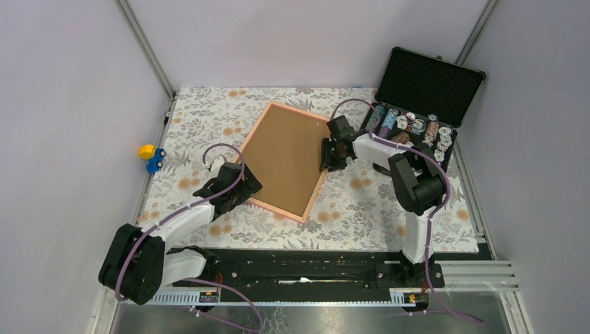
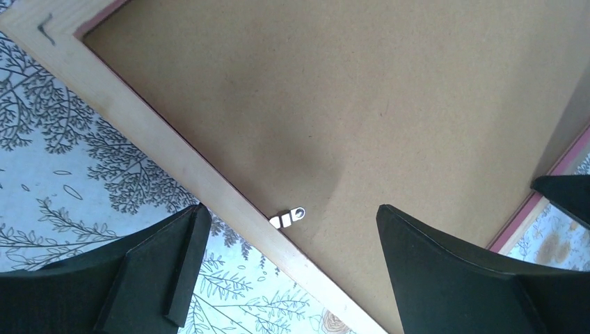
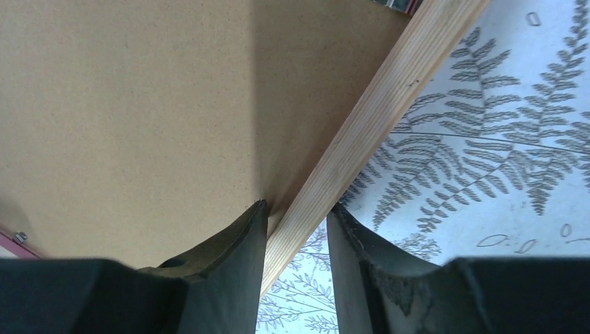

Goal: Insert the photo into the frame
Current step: Install the photo frame at the center of the board.

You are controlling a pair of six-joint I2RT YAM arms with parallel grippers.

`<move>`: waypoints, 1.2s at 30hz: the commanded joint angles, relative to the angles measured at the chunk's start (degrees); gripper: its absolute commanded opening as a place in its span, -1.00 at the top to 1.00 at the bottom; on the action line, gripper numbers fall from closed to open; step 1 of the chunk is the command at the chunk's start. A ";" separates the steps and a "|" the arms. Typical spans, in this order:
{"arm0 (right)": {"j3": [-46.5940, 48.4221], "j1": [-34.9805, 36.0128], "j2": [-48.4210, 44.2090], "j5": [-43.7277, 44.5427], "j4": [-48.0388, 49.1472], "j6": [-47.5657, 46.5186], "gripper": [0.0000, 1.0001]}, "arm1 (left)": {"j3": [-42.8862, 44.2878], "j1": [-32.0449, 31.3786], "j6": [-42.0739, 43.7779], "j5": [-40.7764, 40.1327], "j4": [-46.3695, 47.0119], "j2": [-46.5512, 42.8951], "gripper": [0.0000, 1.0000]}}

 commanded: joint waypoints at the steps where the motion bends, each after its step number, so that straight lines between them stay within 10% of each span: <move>1: -1.54 3.40 -0.08 0.00 2.63 2.79 0.14 | 2.58 2.49 1.36 2.14 -0.23 1.94 -0.97; 12: -17.81 18.55 -8.08 -3.68 22.61 21.68 0.34 | 13.46 14.79 9.10 3.24 -1.09 11.63 -0.97; 16: -22.16 23.12 -11.38 -3.66 29.63 24.03 0.16 | 17.23 19.71 11.21 6.69 -2.24 15.12 -0.97; 25: -16.17 22.62 -27.37 6.50 14.65 2.31 -0.96 | 14.39 19.54 15.16 3.02 -3.37 6.80 -0.97; 36: -2.83 5.81 -21.20 10.87 4.66 -7.01 -0.99 | 4.64 16.69 8.95 4.60 -2.53 -0.31 -0.97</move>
